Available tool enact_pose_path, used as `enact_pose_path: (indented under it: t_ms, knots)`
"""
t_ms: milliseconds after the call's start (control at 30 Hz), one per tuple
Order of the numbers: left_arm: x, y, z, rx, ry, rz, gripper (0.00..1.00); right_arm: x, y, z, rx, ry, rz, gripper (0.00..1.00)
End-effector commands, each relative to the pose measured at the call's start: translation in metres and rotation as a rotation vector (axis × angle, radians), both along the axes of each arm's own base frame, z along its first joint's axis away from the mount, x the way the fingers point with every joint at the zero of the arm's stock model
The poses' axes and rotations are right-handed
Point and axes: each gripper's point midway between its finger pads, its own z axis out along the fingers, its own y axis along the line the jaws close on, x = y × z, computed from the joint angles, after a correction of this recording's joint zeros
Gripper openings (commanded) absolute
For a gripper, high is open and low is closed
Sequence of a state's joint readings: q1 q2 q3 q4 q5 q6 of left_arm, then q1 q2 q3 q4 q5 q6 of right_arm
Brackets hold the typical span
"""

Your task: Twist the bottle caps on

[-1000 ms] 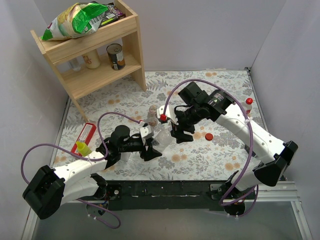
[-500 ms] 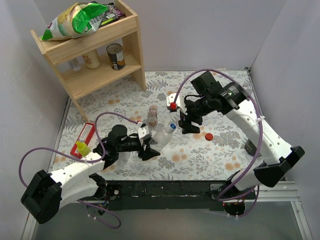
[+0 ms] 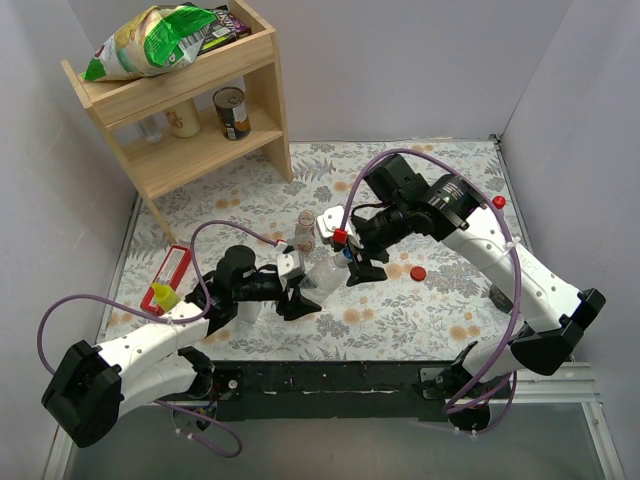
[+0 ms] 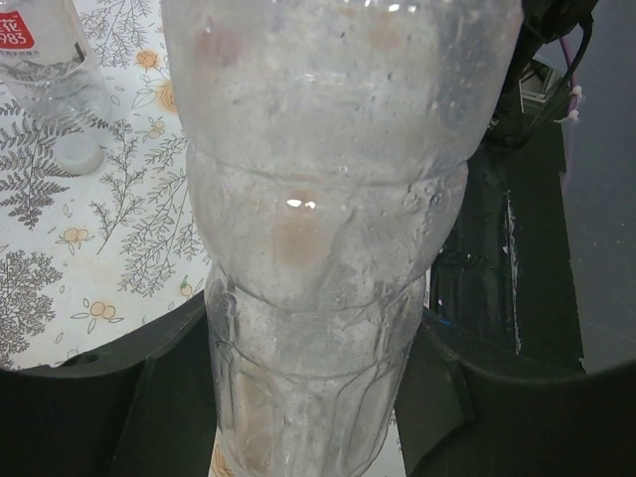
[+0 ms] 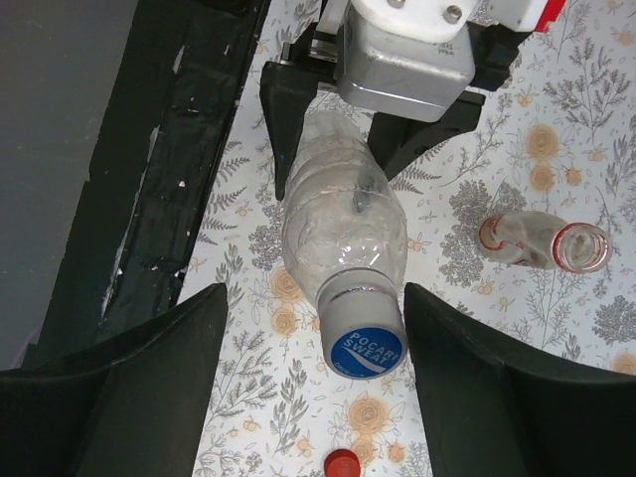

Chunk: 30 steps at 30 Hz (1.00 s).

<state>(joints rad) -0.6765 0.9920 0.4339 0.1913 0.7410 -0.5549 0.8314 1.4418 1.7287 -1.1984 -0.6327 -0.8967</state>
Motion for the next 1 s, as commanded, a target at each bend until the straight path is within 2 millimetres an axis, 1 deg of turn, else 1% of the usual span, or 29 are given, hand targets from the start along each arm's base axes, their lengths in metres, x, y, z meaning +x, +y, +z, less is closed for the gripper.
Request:
enact_pose_path:
  t_ms: [0, 100, 233, 367, 400, 433, 600, 633, 667, 700, 733, 767, 800, 833, 867, 933, 967]
  knots:
    - [0.003, -0.003, 0.020, -0.036, -0.013, 0.003, 0.00, -0.001, 0.002, 0.000, 0.013, -0.018, 0.016, 0.78]
    - [0.006, -0.003, 0.021, -0.056, 0.041, 0.035, 0.00, 0.004, -0.001, 0.001, 0.012, -0.048, -0.011, 0.78]
    - [0.006, -0.004, 0.024, -0.083, 0.069, 0.044, 0.00, 0.015, -0.008, -0.009, -0.028, -0.074, -0.098, 0.79]
    - [0.010, -0.004, 0.027, -0.095, 0.073, 0.059, 0.00, 0.017, -0.015, -0.022, -0.088, -0.043, -0.153, 0.80]
    - [0.011, -0.004, 0.028, -0.099, 0.073, 0.062, 0.00, 0.017, -0.017, -0.026, -0.102, -0.032, -0.163, 0.83]
    - [0.012, -0.005, 0.029, -0.104, 0.070, 0.064, 0.00, 0.017, -0.018, -0.027, -0.112, -0.028, -0.172, 0.89]
    - [0.014, -0.004, 0.030, -0.113, 0.082, 0.079, 0.00, 0.014, -0.029, -0.033, -0.162, 0.002, -0.225, 0.91]
    - [0.012, -0.003, 0.029, -0.107, 0.079, 0.069, 0.00, 0.021, -0.032, -0.032, -0.174, -0.024, -0.261, 0.91]
    - [0.010, -0.003, 0.029, -0.102, 0.071, 0.051, 0.00, 0.027, -0.033, -0.029, -0.172, -0.038, -0.292, 0.91]
    - [0.009, -0.003, 0.027, -0.092, 0.046, 0.033, 0.00, 0.034, -0.032, -0.022, -0.145, -0.050, -0.324, 0.91]
    - [0.004, -0.001, 0.021, -0.074, 0.056, 0.014, 0.00, 0.045, -0.033, -0.014, -0.117, -0.059, -0.358, 0.91]
    - [0.002, -0.001, 0.018, -0.063, 0.043, -0.004, 0.00, 0.049, -0.028, 0.004, -0.056, -0.068, -0.361, 0.92]
    - [0.000, 0.000, 0.014, -0.046, 0.023, -0.026, 0.00, 0.056, -0.021, 0.013, -0.018, -0.081, -0.367, 0.92]
    - [-0.002, 0.001, 0.009, -0.028, 0.031, -0.037, 0.00, 0.059, -0.018, 0.020, 0.000, -0.092, -0.357, 0.92]
    - [-0.003, 0.001, 0.008, -0.023, 0.031, -0.041, 0.00, 0.054, -0.010, 0.034, 0.051, -0.091, -0.309, 0.92]
    - [-0.003, 0.002, 0.005, -0.013, 0.035, -0.046, 0.00, 0.049, 0.000, 0.041, 0.101, -0.107, -0.231, 0.92]
    - [-0.003, 0.001, 0.007, -0.015, 0.035, -0.049, 0.00, 0.043, 0.004, 0.044, 0.128, -0.096, -0.194, 0.93]
